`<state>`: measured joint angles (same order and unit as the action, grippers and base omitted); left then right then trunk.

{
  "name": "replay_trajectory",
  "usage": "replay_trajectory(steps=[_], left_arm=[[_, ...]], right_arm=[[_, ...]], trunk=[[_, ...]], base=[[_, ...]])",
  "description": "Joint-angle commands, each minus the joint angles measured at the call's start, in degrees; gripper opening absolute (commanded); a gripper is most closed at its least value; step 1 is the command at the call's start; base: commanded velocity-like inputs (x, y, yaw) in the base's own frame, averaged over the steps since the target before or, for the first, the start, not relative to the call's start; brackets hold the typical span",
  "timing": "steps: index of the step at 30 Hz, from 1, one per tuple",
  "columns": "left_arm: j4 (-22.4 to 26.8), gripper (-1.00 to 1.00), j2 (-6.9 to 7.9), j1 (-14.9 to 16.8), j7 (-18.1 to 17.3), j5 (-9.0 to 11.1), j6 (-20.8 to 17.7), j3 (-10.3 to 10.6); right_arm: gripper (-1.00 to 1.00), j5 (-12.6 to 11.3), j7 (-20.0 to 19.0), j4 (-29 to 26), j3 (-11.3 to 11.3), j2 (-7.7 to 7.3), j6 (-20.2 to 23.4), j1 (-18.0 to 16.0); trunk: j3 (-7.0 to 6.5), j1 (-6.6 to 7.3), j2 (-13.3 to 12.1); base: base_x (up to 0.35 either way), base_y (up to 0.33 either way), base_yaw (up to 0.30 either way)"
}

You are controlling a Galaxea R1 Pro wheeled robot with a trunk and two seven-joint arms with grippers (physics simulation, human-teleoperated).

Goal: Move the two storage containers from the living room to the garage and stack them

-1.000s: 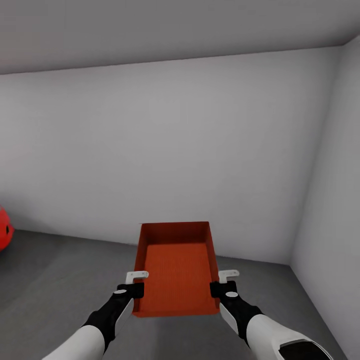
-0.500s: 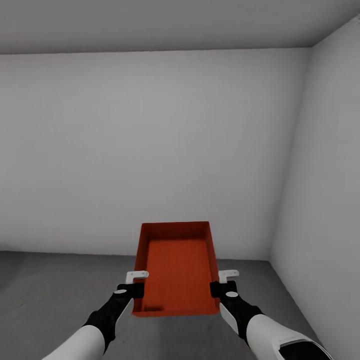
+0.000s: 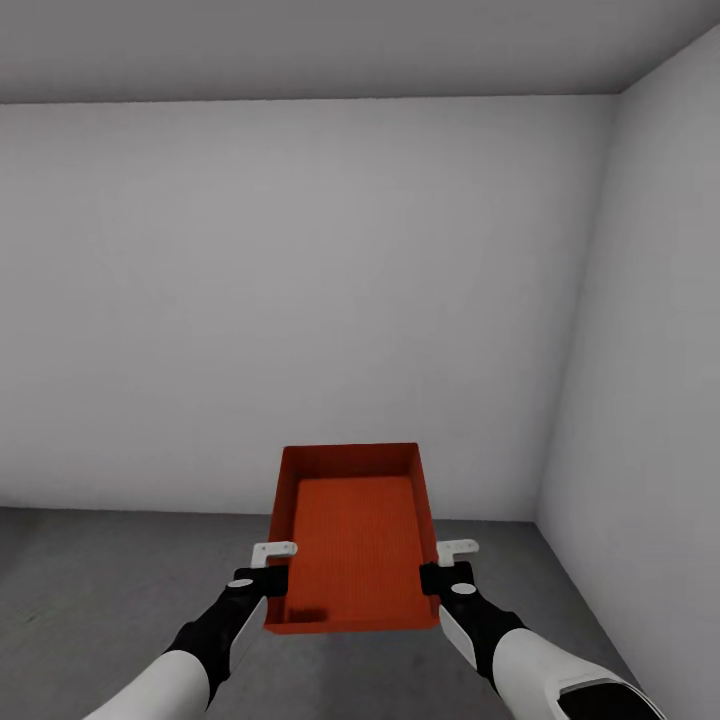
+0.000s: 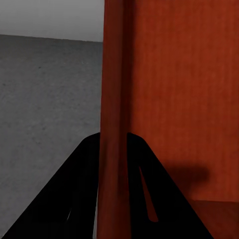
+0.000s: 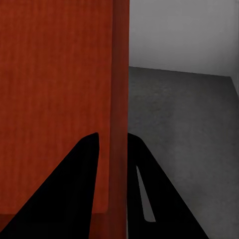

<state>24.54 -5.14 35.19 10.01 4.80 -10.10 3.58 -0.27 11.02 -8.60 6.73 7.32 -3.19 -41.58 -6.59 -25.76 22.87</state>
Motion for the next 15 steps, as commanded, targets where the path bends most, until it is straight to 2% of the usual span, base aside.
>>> replay_trajectory(steps=[1, 15], left_arm=[[0.0, -1.0, 0.4, 0.0, 1.0, 0.0, -0.4, -2.8], [0.0, -1.0, 0.3, 0.0, 1.0, 0.0, -0.5, -2.8]], right_arm=[[-1.0, 0.8, 1.8, -0.2, -3.4, -0.02, -0.6, -0.1], [-1.0, 0.9, 1.8, -0.2, -3.3, -0.02, -1.0, -0.1]], trunk=[[0.02, -0.02, 0.0], [0.02, -0.02, 0.0]], base=[[0.0, 0.0, 0.0], [0.0, 0.0, 0.0]])
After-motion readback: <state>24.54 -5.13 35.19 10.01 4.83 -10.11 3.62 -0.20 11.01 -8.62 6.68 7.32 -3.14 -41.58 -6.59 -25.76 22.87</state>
